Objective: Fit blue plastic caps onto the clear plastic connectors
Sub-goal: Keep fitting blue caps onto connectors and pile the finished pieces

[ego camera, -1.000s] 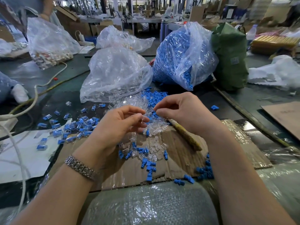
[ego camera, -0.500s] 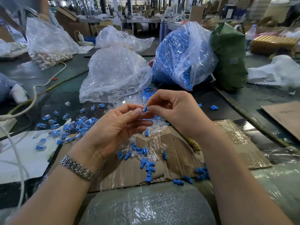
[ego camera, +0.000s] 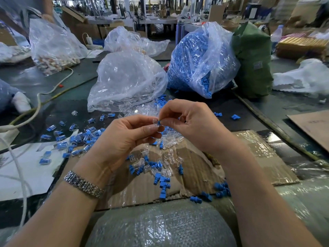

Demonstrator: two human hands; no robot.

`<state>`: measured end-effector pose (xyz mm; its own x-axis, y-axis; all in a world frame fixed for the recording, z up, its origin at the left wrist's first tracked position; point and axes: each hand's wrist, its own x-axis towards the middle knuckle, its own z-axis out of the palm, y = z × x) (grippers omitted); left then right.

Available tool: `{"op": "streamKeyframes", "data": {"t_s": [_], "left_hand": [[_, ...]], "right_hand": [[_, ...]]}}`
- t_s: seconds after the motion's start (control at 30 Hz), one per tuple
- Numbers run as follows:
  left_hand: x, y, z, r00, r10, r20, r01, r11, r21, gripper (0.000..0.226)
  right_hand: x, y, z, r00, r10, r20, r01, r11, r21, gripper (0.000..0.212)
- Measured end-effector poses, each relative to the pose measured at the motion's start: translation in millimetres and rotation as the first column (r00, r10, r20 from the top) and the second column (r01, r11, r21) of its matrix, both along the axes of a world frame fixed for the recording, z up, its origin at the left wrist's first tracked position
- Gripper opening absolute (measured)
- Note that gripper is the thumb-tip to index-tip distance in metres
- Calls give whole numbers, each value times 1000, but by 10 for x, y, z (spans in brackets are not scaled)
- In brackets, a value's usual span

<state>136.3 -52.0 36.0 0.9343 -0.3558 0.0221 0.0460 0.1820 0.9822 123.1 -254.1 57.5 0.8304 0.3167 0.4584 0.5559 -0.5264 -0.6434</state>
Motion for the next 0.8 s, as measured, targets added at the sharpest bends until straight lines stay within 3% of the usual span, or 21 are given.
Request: {"op": "streamKeyframes", "data": {"t_s": [0.43,0.57,0.63,0.7,0.77,0.8], "left_hand": [[-20,-1,0,998,33,56,-37,997,72,25],[-7,7,2,998,12,59,-15,999,51,21],[-4,17,-4,998,8,66,-10,999,34,23],[3,27,-12,997,13,73,-15,1000,20,23],[17,37,-18,997,22,76,-23,1000,18,23],[27,42,-19,997,28,75,-29,999,17,22]], "right_hand": [[-33,20,8,1000,-25,-3,25,999,-42,4],[-23,-57,44,990,-101,-93,105,994,29,13],[21,-185,36,934,-338,-116,324,938,-121,29],[53,-308,-9,792,-584,-178,460,762,-456,53],[71,-339,-65,664,-701,-260,392,622,-678,61],[81,-332,-92,644,-714,-276,346,593,-727,58]]}}
